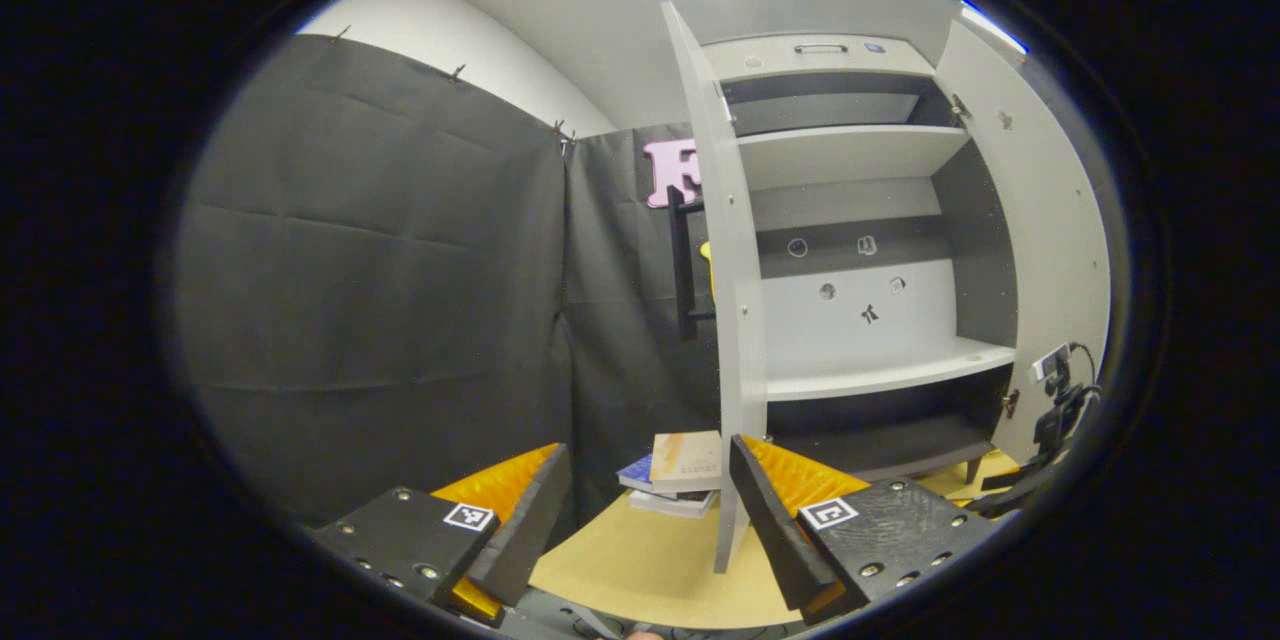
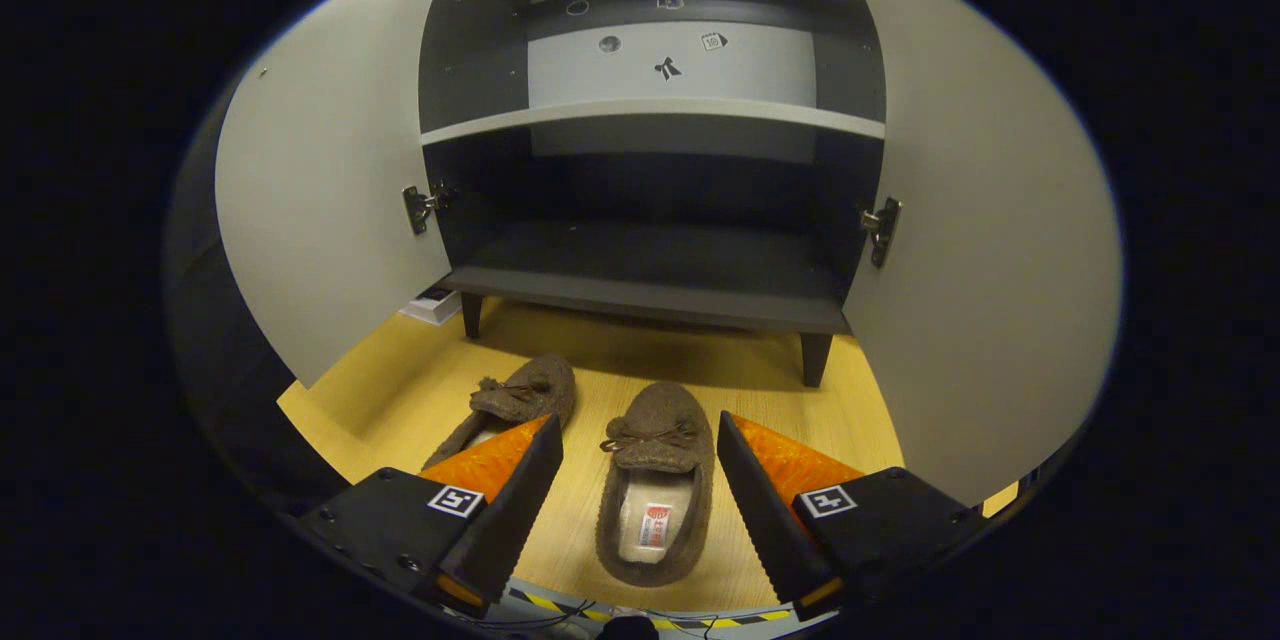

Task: Grab one shoe with the right hand and put it into the shoe cabinet, grab the other shoe with the left hand and put it into the shoe cabinet; then close the right door with the right hand and the left door with the left hand.

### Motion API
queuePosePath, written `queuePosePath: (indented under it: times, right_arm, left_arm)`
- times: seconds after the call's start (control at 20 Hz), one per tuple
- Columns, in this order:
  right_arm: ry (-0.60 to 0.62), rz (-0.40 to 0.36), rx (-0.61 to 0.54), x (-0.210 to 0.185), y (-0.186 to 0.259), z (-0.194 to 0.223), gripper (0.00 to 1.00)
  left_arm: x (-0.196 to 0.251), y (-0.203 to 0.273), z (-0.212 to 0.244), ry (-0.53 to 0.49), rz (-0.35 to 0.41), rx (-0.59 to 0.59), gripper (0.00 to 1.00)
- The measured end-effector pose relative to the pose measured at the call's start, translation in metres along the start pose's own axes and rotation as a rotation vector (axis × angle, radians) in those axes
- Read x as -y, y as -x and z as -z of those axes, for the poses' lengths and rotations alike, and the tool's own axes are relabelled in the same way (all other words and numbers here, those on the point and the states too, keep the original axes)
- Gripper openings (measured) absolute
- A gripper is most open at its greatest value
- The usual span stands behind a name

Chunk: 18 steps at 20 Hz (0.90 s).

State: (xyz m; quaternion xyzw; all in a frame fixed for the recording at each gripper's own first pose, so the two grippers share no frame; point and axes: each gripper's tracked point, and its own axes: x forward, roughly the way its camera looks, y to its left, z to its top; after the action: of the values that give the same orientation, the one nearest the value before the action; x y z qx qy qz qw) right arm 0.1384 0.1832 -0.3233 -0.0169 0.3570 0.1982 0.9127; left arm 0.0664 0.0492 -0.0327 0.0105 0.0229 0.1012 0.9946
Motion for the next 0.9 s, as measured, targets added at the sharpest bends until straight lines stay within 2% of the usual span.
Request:
queuePosePath:
  times: [0.3,0.35,0.4,0.45,0.55,0.6,0.65,0.7,0.75,0.8,0.9]
  right_arm:
    - [-0.016,-0.023,-0.116,-0.009,-0.026,0.037,0.95]
    - [-0.019,-0.028,-0.133,-0.011,-0.029,0.042,0.92]
    - [-0.02,-0.029,-0.147,-0.012,-0.031,0.046,0.81]
    - [-0.024,-0.031,-0.161,-0.014,-0.035,0.053,0.84]
    - [-0.027,-0.039,-0.198,-0.018,-0.042,0.064,0.79]
    - [-0.027,-0.043,-0.211,-0.019,-0.045,0.068,0.72]
    - [-0.021,-0.046,-0.222,-0.021,-0.047,0.072,0.72]
    - [-0.011,-0.045,-0.234,-0.022,-0.05,0.076,0.78]
    - [-0.003,-0.051,-0.249,-0.026,-0.052,0.082,0.78]
    - [0.001,-0.056,-0.252,-0.029,-0.053,0.084,0.72]
    - [0.015,-0.051,-0.253,-0.029,-0.055,0.085,0.72]
  left_arm:
    - [-0.009,-0.002,0.005,-0.013,-0.032,-0.019,1.0]
    - [-0.01,-0.002,0.006,-0.013,-0.039,-0.021,1.0]
    - [-0.012,-0.003,0.007,-0.014,-0.046,-0.023,1.0]
    - [-0.014,-0.003,0.008,-0.014,-0.051,-0.026,1.0]
    - [-0.016,-0.002,0.01,-0.016,-0.055,-0.034,1.0]
    - [-0.017,-0.002,0.011,-0.018,-0.059,-0.037,1.0]
    - [-0.017,-0.001,0.011,-0.021,-0.061,-0.039,0.94]
    - [-0.019,-0.001,0.012,-0.024,-0.064,-0.039,1.0]
    - [-0.019,0.0,0.012,-0.026,-0.065,-0.04,1.0]
    - [-0.019,0.001,0.012,-0.026,-0.065,-0.04,1.0]
    - [-0.02,0.003,0.013,-0.026,-0.065,-0.043,1.0]
